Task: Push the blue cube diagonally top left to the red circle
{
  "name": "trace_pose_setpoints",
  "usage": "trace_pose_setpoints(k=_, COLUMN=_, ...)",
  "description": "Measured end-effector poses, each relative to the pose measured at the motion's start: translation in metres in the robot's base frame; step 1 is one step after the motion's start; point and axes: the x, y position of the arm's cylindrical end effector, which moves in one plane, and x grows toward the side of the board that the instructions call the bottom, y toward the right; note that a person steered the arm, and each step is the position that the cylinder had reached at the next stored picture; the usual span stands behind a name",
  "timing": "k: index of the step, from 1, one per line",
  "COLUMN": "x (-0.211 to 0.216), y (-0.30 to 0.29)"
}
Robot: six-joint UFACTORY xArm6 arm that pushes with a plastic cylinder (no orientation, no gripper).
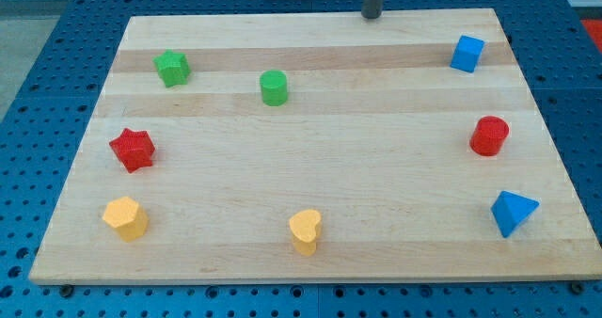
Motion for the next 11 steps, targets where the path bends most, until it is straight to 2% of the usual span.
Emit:
trace_pose_setpoints(k=2, x=0.002, y=0.113)
trace_pose_setpoints(k=3, x=0.002, y=0.147)
trace_pose_setpoints(k=4, x=0.024, y=0.187)
trace_pose_setpoints(k=7, x=0.085, y=0.162)
trace_pose_setpoints(k=11, x=0.145, y=0.070)
